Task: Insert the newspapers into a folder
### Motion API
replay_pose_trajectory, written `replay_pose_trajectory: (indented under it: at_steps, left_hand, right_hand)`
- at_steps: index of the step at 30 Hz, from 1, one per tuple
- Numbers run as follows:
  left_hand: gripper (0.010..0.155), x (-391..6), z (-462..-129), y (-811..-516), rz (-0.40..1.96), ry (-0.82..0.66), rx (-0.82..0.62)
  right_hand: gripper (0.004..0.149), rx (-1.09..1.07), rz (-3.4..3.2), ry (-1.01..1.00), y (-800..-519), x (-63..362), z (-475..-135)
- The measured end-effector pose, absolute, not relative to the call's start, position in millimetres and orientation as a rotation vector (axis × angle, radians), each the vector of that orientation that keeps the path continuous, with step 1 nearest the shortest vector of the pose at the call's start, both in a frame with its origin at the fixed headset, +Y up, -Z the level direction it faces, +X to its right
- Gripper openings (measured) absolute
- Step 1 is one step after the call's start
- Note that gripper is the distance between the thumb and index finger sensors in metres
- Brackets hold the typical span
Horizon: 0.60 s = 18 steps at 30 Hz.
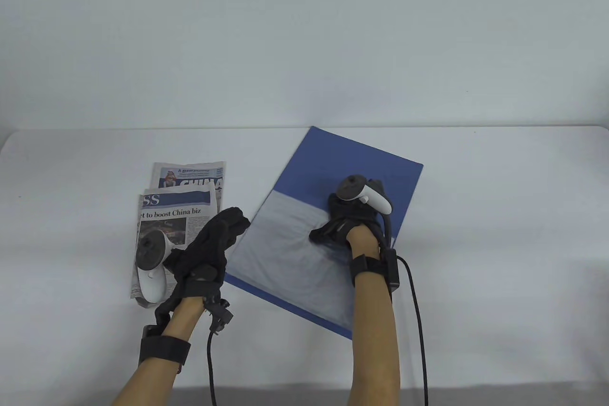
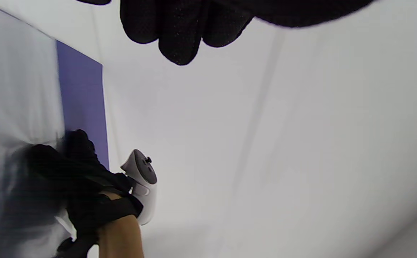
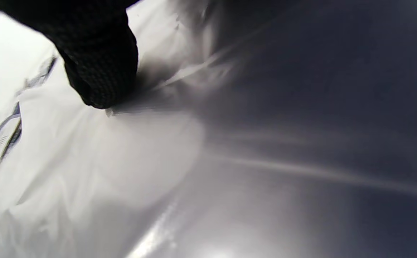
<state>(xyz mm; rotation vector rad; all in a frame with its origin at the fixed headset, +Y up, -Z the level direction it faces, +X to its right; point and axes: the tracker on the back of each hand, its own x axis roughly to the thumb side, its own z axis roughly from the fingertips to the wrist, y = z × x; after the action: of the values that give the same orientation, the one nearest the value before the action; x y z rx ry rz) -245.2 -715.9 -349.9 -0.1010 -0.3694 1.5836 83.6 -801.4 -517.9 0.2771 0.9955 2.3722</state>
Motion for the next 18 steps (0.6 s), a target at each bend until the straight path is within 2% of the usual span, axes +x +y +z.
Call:
replay_pose_trajectory:
  at_steps: [10,18]
  left_hand:
    - [0.066,-245,-346,-703,1.53,-0.414,-0.069]
    - [0.065,-254,-350,-712,1.567,-0.381,-0.075]
  right_hand:
    - [0.11,0.45,2.329,1.139,-798,80,-548]
    - [0.113,0.533,2.366,1.197,-798,74,-546]
